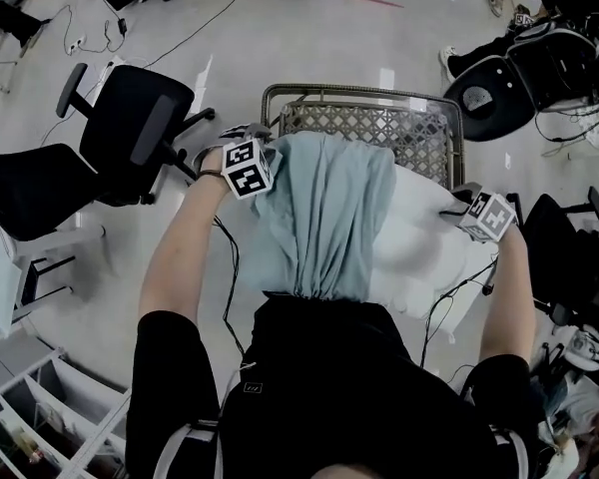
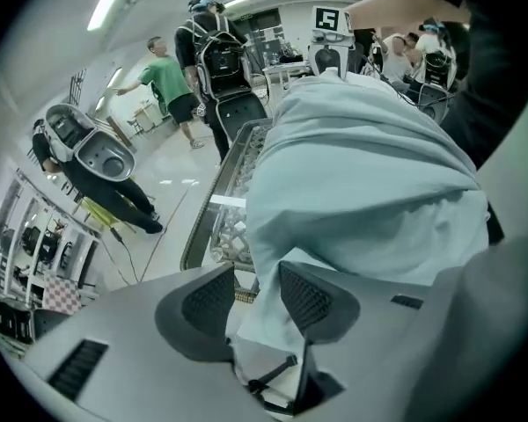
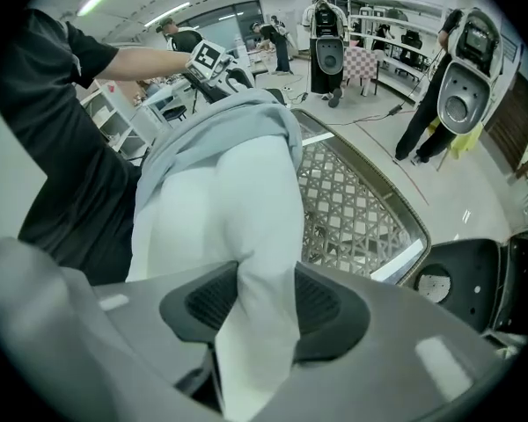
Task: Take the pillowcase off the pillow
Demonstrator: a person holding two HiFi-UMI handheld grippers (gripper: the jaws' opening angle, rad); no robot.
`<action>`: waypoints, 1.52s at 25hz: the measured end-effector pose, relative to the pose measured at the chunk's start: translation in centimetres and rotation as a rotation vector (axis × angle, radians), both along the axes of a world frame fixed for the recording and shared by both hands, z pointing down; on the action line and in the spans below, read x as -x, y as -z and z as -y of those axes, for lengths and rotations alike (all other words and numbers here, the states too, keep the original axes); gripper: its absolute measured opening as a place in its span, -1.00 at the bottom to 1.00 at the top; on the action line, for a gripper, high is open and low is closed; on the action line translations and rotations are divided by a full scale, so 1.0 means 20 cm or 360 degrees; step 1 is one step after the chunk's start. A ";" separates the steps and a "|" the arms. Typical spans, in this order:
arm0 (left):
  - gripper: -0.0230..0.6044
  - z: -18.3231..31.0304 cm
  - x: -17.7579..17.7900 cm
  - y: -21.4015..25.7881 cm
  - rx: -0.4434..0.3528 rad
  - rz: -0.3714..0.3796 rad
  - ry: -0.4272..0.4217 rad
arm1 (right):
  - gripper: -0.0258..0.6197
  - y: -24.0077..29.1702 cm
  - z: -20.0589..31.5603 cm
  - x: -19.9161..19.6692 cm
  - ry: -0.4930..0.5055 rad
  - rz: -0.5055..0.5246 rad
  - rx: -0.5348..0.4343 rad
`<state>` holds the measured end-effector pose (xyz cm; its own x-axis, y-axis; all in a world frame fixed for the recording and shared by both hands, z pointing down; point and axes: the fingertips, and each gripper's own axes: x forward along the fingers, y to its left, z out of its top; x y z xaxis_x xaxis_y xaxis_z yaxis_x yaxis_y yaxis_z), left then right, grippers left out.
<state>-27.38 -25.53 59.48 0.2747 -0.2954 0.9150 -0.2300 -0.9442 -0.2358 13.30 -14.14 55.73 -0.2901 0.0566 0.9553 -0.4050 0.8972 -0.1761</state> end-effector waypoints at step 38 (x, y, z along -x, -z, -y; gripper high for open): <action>-0.42 0.01 0.10 -0.14 0.0049 0.0130 -0.0190 | 0.56 -0.39 0.25 0.65 0.0380 -0.0021 0.0222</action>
<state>-29.42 -25.82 62.37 0.2307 -0.2368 0.9438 -0.0972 -0.9707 -0.2198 0.34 -19.23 63.45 -0.2407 0.2530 0.9370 -0.1881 0.9350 -0.3008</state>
